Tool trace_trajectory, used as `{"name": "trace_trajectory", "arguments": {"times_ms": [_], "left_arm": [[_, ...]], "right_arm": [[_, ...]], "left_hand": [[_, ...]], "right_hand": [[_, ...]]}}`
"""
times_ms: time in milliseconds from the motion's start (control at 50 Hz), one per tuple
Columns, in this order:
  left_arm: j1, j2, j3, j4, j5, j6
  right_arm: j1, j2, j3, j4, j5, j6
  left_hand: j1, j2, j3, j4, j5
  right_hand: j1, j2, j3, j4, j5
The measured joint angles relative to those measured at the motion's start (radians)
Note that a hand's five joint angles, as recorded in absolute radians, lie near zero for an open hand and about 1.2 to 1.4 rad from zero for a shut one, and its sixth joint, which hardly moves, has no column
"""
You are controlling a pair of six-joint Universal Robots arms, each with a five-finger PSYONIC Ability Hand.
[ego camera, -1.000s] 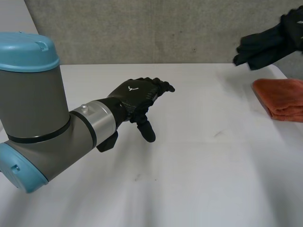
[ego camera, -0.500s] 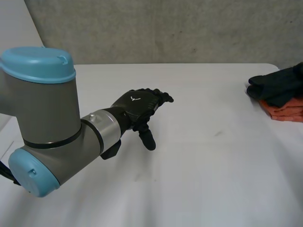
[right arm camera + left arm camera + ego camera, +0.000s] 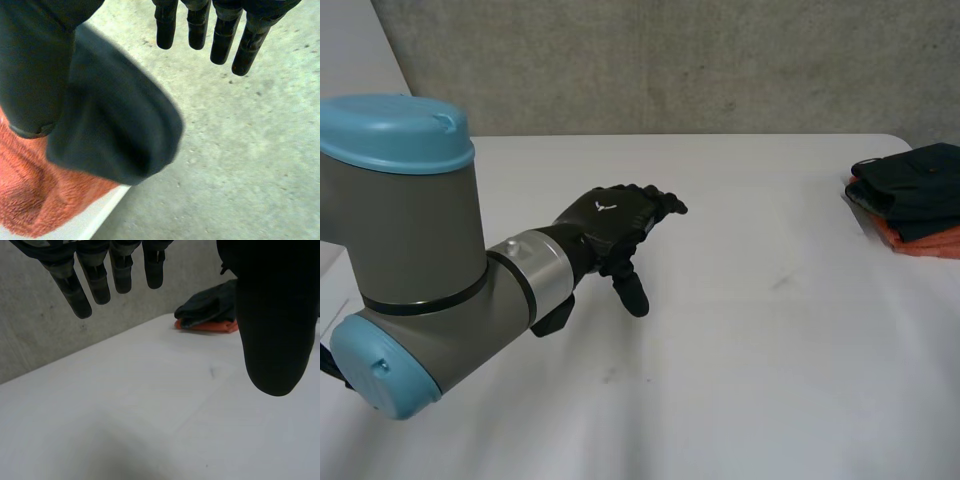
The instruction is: Fold the laundry.
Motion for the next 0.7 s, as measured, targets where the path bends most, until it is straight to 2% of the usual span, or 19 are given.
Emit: {"name": "trace_trajectory", "arguments": {"times_ms": [100, 200, 220, 340, 360, 440, 560, 700], "left_arm": [[0.001, 0.035, 0.001, 0.001, 0.0, 0.001], [0.004, 0.082, 0.003, 0.006, -0.002, -0.001], [0.007, 0.106, 0.004, 0.013, -0.008, -0.001], [0.029, 0.186, 0.004, 0.061, -0.065, -0.003], [0.042, 0.213, 0.002, 0.083, -0.096, -0.002], [0.093, 0.274, -0.015, 0.132, -0.186, 0.001], [0.182, 0.322, -0.057, 0.16, -0.254, 0.005], [0.235, 0.309, -0.099, 0.159, -0.249, 0.007]], "right_arm": [[-0.001, -0.125, 0.017, 0.101, 0.079, -0.028], [0.014, -0.252, 0.027, 0.186, 0.202, -0.069], [0.039, -0.301, 0.031, 0.212, 0.243, -0.074], [0.181, -0.41, 0.042, 0.252, 0.317, -0.017], [0.251, -0.441, 0.05, 0.258, 0.338, 0.042], [0.4, -0.503, 0.098, 0.259, 0.393, 0.241], [0.589, -0.599, 0.27, 0.215, 0.492, 0.505], [0.728, -0.674, 0.533, 0.036, 0.608, 0.585]], "left_hand": [[0.0, 0.0, 0.0, 0.0, 0.0], [0.0, 0.0, 0.0, 0.0, 0.0], [0.0, 0.0, 0.0, 0.0, 0.0], [0.0, 0.0, 0.0, 0.0, 0.0], [0.0, 0.0, 0.0, 0.0, 0.0], [0.0, 0.0, 0.0, 0.0, 0.0], [0.0, 0.0, 0.0, 0.0, 0.0], [0.0, 0.0, 0.0, 0.0, 0.0]], "right_hand": [[0.0, 0.0, 0.0, 0.0, 0.0], [0.0, 0.0, 0.0, 0.0, 0.0], [0.0, 0.0, 0.0, 0.0, 0.0], [0.0, 0.0, 0.0, 0.0, 0.0], [0.0, 0.0, 0.0, 0.0, 0.0], [0.0, 0.0, 0.0, 0.0, 0.0], [0.0, 0.0, 0.0, 0.0, 0.0], [0.0, 0.0, 0.0, 0.0, 0.0]]}}
